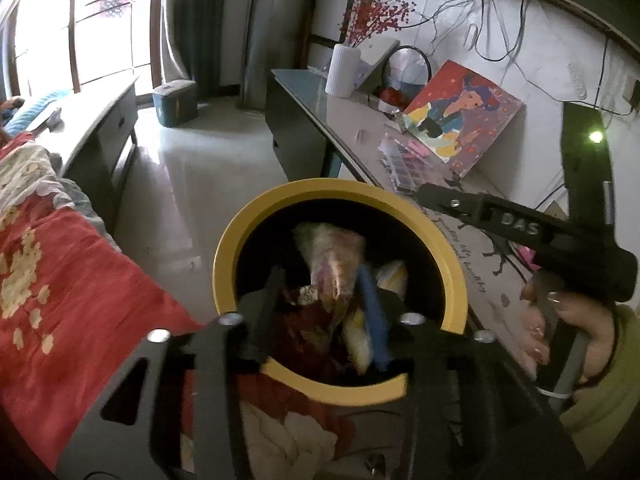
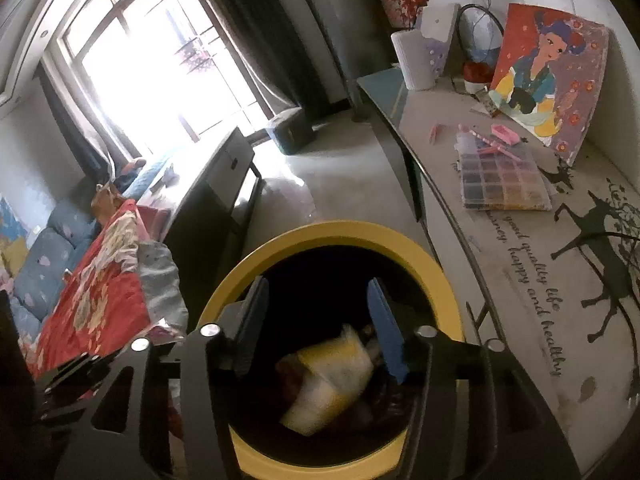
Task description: Collect trash
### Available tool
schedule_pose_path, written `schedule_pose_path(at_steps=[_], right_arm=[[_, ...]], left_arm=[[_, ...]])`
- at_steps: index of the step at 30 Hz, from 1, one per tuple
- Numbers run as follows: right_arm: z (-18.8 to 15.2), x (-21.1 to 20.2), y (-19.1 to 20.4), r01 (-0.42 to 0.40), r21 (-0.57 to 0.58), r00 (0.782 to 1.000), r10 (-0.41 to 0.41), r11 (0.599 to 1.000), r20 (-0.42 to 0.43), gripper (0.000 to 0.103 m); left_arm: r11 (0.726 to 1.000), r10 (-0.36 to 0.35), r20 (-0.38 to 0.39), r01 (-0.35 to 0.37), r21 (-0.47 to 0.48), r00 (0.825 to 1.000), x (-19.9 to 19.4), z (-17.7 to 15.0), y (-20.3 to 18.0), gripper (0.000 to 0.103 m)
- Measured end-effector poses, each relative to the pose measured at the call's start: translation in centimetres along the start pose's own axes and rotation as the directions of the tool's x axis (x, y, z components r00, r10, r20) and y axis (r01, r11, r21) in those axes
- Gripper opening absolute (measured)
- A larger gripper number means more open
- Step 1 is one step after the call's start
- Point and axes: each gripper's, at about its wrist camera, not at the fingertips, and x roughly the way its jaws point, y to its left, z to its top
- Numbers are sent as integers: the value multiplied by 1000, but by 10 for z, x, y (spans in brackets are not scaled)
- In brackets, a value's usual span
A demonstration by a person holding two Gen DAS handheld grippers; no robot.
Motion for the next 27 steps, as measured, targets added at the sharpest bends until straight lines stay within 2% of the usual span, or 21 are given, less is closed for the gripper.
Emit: schedule_pose_path(at_steps=[1,3,5,8,11,12,17,27], right_arm=[[1,-2,-1,3,1,1000,-3,1000,3,56],[2,-7,-3,10,1,1000,-10,1000,13,62],[2,-16,-5,22,-4,999,-22,1000,27,69],[1,-30,-6,32,-9,998,-32,999,49,81],[0,-44,-4,46,-24,996,-45,999,73,87],[0,-48,-2,47,-29,996,-45,998,76,90],[-3,-69,12,57,-66,993,-50,996,111,96],[-17,-91,57,23,-142,989,-2,990,148,97]], left_arm=[[1000,-4,-1,3,-5,1000,1,1,0,40],[1000,-6,1,6,-8,1000,1,2,0,53],[1000,-12,4,12,-9,1000,2,3,-1,58],[1000,-8,12,8,-18,1000,-2,4,0,79],[999,-15,24,16,-37,1000,-9,5,3,84],[999,-7,28,8,-43,1000,-12,5,5,90],[998,17,52,-13,-69,999,-31,5,13,92],[981,118,97,-101,-166,988,-82,-3,48,92]])
